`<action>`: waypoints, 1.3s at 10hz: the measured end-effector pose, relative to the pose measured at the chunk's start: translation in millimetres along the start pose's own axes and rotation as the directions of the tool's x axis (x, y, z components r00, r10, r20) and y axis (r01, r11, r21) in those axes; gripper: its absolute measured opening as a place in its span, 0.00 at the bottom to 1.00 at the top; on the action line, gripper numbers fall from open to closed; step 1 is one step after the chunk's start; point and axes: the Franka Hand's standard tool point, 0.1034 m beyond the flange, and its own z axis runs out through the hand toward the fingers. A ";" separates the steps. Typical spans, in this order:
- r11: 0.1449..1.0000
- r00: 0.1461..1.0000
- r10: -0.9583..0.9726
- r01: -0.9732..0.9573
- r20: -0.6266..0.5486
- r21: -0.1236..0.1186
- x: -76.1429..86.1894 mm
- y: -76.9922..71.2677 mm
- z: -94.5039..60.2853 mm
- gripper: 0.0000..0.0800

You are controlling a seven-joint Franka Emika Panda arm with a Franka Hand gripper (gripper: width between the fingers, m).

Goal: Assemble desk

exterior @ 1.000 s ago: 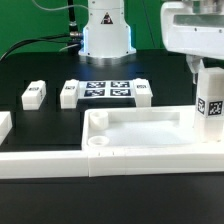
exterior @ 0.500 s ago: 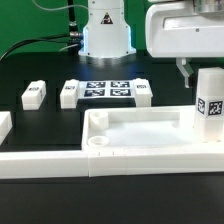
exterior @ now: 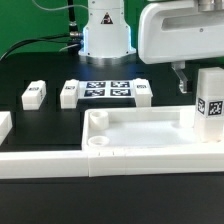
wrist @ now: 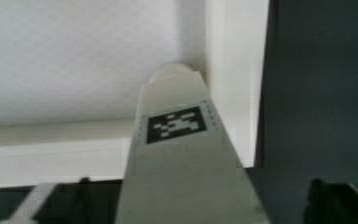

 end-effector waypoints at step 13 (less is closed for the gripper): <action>0.143 0.141 0.989 -0.988 0.039 -0.057 2.3 2.1 0.7 0.36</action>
Offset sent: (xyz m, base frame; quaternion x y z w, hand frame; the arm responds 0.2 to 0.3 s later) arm 0.0000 0.0000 0.0000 0.0000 0.0000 0.1938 0.9810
